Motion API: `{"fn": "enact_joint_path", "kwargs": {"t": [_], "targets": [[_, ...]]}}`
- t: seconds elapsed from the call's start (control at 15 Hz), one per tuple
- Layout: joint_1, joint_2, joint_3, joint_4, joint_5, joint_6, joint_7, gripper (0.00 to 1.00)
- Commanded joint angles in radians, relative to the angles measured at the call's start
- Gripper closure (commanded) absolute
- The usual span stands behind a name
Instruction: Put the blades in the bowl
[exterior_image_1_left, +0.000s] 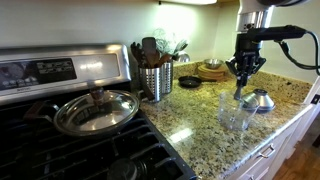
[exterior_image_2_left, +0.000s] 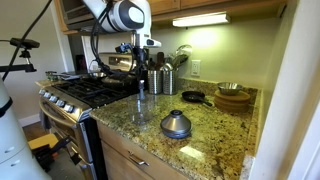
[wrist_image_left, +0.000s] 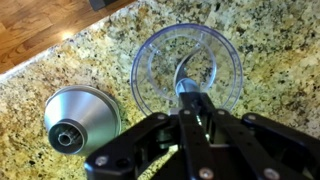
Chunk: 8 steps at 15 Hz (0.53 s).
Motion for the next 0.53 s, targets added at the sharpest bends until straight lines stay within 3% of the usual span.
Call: {"fn": "enact_joint_path", "kwargs": {"t": [0.0,0.47], "targets": [[0.002,0.02,-0.009,-0.021,0.03,0.042,0.016,0.92],[0.012,0.063,-0.009,-0.032,0.067,0.071,0.014,0.93]]}}
